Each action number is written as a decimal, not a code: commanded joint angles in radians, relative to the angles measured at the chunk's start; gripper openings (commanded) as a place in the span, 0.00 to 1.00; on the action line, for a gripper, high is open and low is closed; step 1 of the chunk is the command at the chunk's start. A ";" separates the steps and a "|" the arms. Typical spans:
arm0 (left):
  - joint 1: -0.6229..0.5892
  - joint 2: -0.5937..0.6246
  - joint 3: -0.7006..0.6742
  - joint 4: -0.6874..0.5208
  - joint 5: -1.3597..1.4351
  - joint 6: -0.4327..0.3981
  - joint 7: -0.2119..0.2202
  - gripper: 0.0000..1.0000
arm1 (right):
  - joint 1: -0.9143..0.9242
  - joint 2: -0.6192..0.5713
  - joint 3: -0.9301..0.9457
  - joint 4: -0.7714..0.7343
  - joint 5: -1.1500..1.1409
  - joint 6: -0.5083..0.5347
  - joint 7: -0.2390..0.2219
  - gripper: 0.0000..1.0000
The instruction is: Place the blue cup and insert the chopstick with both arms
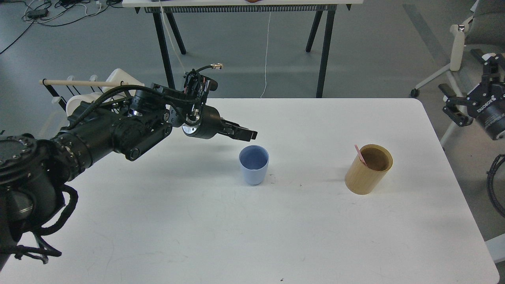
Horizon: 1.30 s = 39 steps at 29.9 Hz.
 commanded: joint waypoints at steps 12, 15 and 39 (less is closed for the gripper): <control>0.041 0.054 -0.111 0.006 -0.955 -0.001 0.000 0.99 | -0.015 -0.397 -0.015 0.520 -0.963 -0.281 0.000 0.99; 0.035 0.055 -0.114 0.006 -1.040 -0.001 0.000 0.99 | -0.015 -0.397 -0.070 0.522 -1.188 -0.490 0.000 0.99; 0.081 0.063 -0.111 0.015 -1.046 -0.001 0.000 0.99 | -0.017 -0.159 -0.260 0.384 -1.564 -0.730 0.000 0.92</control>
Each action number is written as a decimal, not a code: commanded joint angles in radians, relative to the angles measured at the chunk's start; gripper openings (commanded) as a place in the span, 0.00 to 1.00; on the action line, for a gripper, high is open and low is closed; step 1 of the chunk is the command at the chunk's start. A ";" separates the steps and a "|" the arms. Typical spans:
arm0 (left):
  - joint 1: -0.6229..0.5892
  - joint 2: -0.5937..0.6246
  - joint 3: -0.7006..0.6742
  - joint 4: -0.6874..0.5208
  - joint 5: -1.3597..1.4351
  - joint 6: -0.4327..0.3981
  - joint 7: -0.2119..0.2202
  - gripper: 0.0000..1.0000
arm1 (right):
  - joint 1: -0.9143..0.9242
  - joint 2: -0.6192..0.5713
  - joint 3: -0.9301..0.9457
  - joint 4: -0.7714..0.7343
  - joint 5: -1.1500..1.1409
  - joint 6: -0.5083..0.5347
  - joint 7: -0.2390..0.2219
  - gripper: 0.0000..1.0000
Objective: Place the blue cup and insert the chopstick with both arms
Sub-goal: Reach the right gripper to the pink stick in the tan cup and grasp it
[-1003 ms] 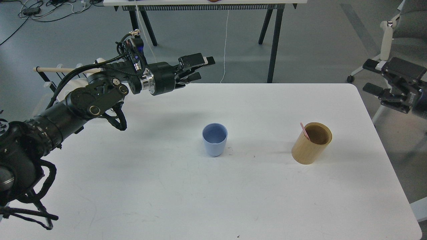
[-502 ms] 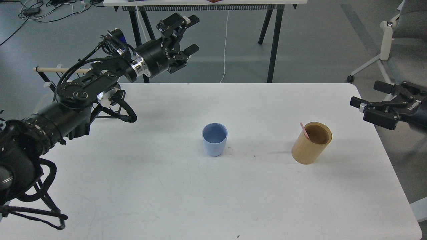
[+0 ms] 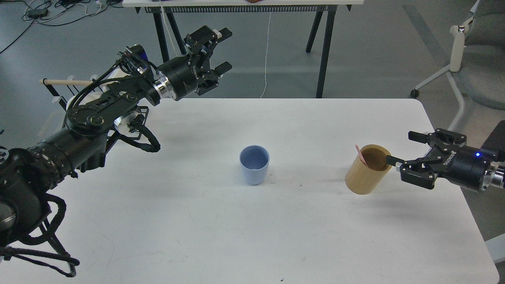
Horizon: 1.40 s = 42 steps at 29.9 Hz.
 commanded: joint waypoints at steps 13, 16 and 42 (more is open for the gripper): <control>0.012 -0.011 0.000 0.046 0.001 0.000 0.000 0.99 | 0.025 0.260 -0.002 -0.159 -0.001 0.001 0.000 0.53; 0.014 -0.013 0.000 0.058 0.001 0.000 0.000 0.99 | 0.027 0.274 -0.002 -0.161 -0.001 0.001 0.000 0.36; 0.020 -0.023 0.000 0.073 0.001 0.000 0.000 0.99 | 0.056 0.016 0.090 0.002 0.180 -0.033 0.000 0.00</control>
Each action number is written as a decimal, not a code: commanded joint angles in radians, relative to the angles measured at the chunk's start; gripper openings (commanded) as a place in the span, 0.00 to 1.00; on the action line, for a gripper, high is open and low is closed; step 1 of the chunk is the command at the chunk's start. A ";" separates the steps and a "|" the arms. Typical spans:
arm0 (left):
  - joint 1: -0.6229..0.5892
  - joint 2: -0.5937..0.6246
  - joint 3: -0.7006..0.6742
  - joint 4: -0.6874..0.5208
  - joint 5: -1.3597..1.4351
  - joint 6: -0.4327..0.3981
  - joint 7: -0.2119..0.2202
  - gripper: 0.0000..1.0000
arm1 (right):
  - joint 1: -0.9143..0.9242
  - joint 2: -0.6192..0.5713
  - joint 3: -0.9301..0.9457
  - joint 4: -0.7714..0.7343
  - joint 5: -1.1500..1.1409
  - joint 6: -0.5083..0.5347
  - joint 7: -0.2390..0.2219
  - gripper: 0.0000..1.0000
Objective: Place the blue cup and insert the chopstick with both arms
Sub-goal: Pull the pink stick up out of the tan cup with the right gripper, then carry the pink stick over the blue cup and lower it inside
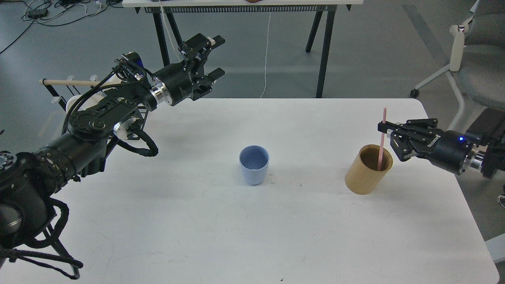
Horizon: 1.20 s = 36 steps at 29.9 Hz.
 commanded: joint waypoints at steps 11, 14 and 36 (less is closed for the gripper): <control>0.041 -0.008 0.001 0.072 -0.002 0.000 0.000 0.99 | 0.043 0.005 0.124 0.200 0.323 0.000 0.000 0.00; 0.066 -0.010 0.000 0.098 -0.002 0.000 0.000 0.99 | 0.062 0.174 0.110 0.165 0.282 -0.001 0.000 0.00; 0.083 -0.008 -0.005 0.139 -0.025 0.000 0.000 0.99 | 0.187 0.684 -0.119 -0.292 0.096 -0.066 0.000 0.00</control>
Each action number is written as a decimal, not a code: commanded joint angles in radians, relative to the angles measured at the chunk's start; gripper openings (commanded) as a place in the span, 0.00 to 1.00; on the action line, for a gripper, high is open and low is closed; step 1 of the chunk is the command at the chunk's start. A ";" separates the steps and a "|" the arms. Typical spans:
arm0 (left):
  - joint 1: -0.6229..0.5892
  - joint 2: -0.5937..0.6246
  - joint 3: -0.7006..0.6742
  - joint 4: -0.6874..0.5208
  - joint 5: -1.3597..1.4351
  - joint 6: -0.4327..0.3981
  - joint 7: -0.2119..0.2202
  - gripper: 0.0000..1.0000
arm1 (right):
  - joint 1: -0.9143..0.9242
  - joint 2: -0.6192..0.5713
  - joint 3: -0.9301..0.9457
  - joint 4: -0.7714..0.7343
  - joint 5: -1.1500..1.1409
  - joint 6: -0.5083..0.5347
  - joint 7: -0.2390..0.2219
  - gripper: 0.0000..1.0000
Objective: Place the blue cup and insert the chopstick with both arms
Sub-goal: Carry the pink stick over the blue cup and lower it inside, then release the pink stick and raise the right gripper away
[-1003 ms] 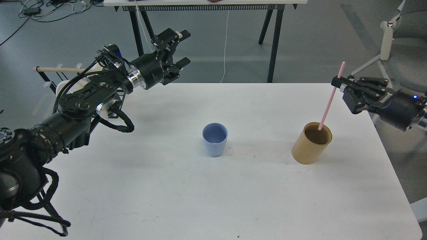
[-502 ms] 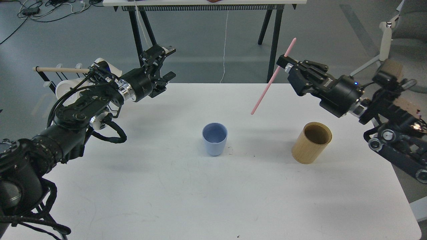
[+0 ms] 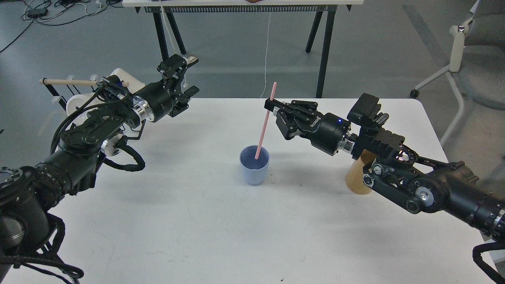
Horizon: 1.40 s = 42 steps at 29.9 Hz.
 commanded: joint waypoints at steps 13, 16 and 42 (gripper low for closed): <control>0.002 -0.006 -0.003 0.000 0.000 0.000 0.000 0.99 | -0.003 0.091 -0.093 -0.101 0.019 -0.004 0.000 0.83; 0.002 -0.006 -0.003 0.000 0.000 0.000 0.000 0.99 | 0.000 0.091 -0.084 -0.095 0.039 -0.001 0.000 0.94; 0.068 0.094 -0.236 -0.012 -0.083 0.000 0.000 0.99 | -0.144 -0.039 0.432 0.117 1.369 0.594 0.000 0.94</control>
